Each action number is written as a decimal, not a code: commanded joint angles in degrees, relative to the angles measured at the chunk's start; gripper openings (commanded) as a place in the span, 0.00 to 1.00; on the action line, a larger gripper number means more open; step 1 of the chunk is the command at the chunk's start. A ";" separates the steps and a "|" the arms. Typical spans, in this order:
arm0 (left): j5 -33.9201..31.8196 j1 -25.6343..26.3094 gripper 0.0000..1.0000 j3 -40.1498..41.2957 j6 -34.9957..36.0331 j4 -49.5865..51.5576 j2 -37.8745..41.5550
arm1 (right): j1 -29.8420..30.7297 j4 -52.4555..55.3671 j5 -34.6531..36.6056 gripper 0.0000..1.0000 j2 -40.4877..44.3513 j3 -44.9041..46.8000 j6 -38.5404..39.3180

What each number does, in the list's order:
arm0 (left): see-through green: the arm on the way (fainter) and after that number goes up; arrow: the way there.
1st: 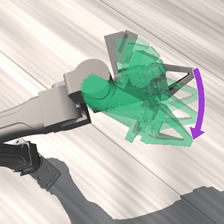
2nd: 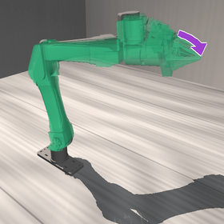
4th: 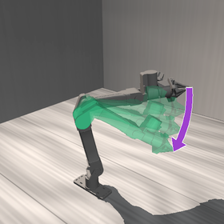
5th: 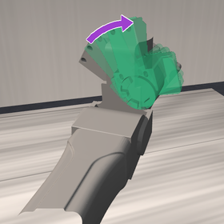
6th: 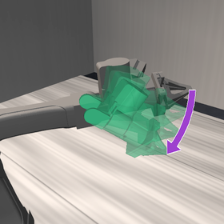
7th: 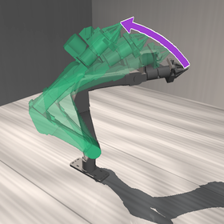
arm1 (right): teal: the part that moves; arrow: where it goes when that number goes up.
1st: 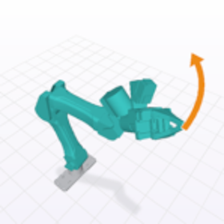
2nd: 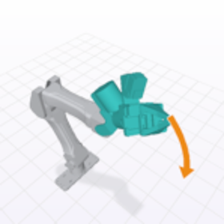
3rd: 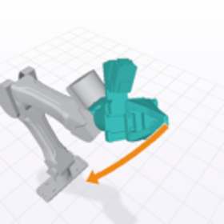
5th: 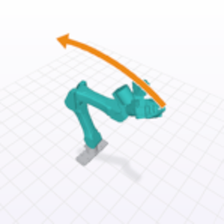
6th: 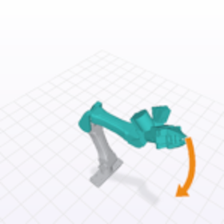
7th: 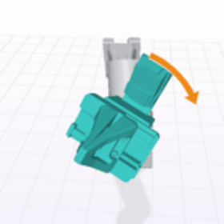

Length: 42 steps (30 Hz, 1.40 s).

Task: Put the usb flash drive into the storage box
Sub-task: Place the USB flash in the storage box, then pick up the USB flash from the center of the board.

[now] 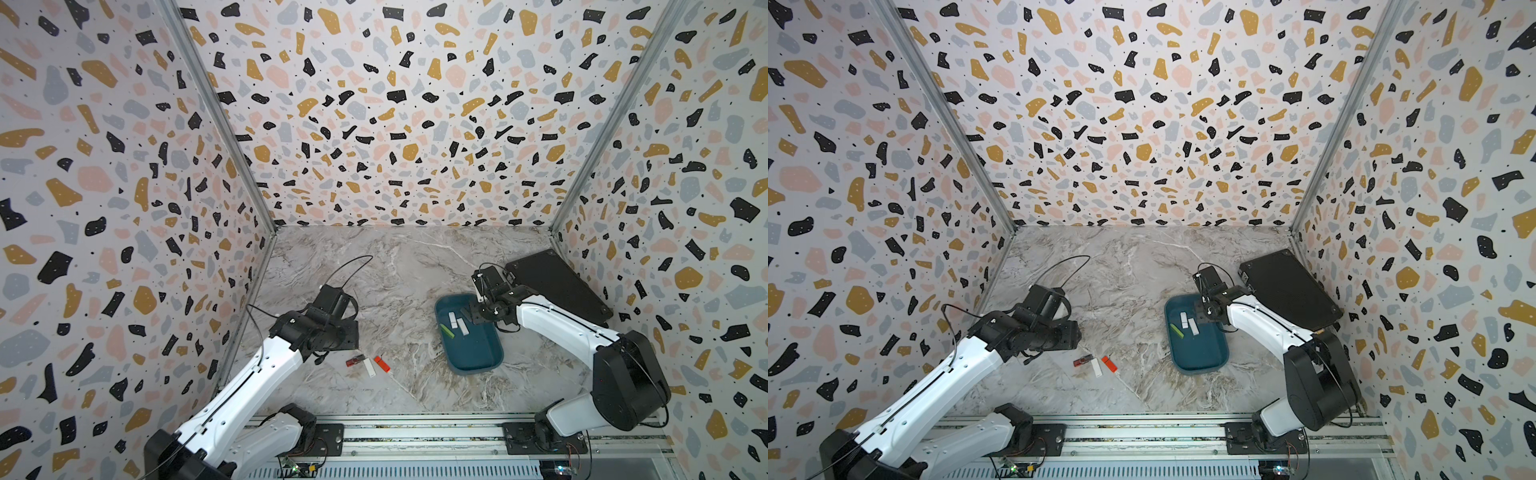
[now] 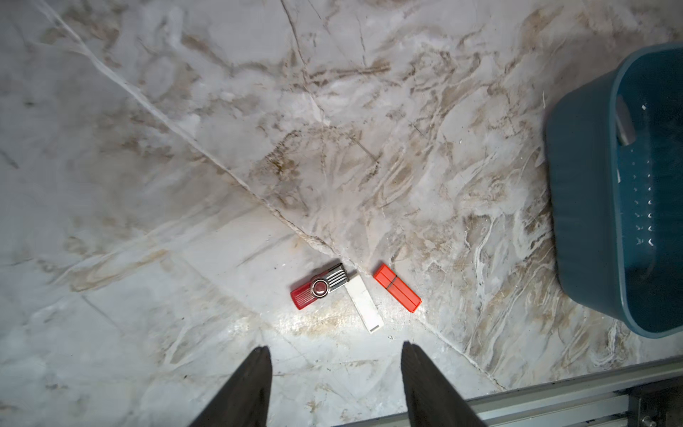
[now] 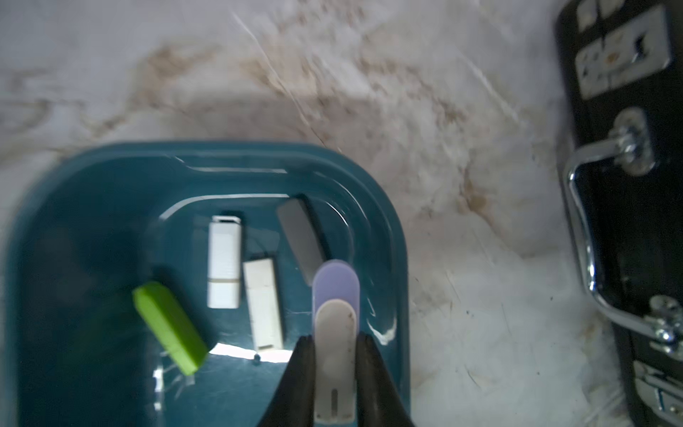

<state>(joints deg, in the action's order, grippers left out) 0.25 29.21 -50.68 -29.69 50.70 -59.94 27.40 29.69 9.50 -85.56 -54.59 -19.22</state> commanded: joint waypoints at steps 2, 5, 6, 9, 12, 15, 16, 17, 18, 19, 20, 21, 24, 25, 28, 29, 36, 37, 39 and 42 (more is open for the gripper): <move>-0.56 4.01 0.59 2.56 -3.93 -6.29 -4.27 | -1.06 -0.01 -1.28 0.12 -0.85 0.52 -0.25; -0.81 6.11 0.59 3.47 -5.43 -7.62 -6.46 | -1.03 -0.60 -2.64 0.15 -1.87 0.89 -0.24; -1.07 6.71 0.59 3.49 -5.99 -7.52 -6.99 | -1.03 -0.67 -2.73 0.16 -1.98 0.96 -0.26; -2.40 9.25 0.59 3.50 -7.51 -7.10 -7.50 | -1.03 -1.60 -3.95 0.21 -1.39 1.75 -0.31; -2.71 10.94 0.59 4.00 -9.27 -6.74 -7.47 | -1.03 -1.30 -4.96 0.37 -1.19 1.43 -0.20; -2.88 12.80 0.59 4.59 -12.03 -5.97 -7.39 | -1.06 -0.78 -5.66 0.44 -0.31 1.06 -0.16; -2.97 13.71 0.59 4.80 -13.01 -5.80 -7.22 | -1.09 -0.86 -5.94 0.45 0.31 1.06 -0.05; -3.12 14.53 0.59 4.88 -13.77 -5.65 -7.12 | -1.04 -1.10 -6.26 0.45 0.97 1.19 -0.06; -3.30 15.39 0.60 5.12 -14.72 -5.46 -6.95 | -1.03 -1.59 -6.61 0.45 1.85 1.39 0.05; -3.57 16.11 0.60 5.43 -15.80 -5.43 -6.86 | -1.04 -2.18 -7.34 0.45 2.64 1.65 0.14; -3.51 16.65 0.60 5.65 -16.68 -5.59 -6.85 | -1.04 -2.97 -8.03 0.45 3.47 1.98 0.15; -3.36 17.33 0.60 6.06 -17.72 -6.00 -6.99 | -1.08 -3.84 -8.93 0.45 4.10 2.43 0.06; -3.43 19.40 0.60 6.56 -20.21 -7.35 -8.19 | -1.07 -5.68 -10.86 0.45 5.78 3.30 -0.07; -3.66 19.89 0.60 6.64 -20.78 -7.85 -8.86 | -1.06 -5.83 -11.16 0.45 6.03 3.43 -0.08; -3.76 20.90 0.60 6.31 -21.85 -9.68 -11.33 | -1.03 -5.70 -11.40 0.45 6.09 3.48 0.06; -3.89 21.26 0.60 5.94 -22.05 -10.17 -12.25 | -1.10 -5.70 -11.52 0.45 6.01 3.52 0.06; -5.65 23.87 0.60 2.35 -22.43 -11.65 -22.21 | -1.08 -5.69 -11.50 0.45 6.01 3.69 0.33; -5.77 24.05 0.59 2.30 -22.43 -11.97 -23.27 | -1.03 -5.78 -11.75 0.45 6.02 3.74 0.32; -5.57 24.22 0.59 2.71 -22.65 -13.29 -24.73 | -1.11 -5.76 -12.07 0.46 5.87 3.65 0.32; -5.05 24.14 0.57 2.76 -22.60 -15.08 -26.71 | -1.08 -5.73 -12.31 0.45 5.86 3.79 0.32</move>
<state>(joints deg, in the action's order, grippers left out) -3.97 53.12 -46.81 -51.83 37.52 -85.58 26.30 23.77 -2.20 -80.40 -51.35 -19.16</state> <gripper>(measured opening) 0.573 0.454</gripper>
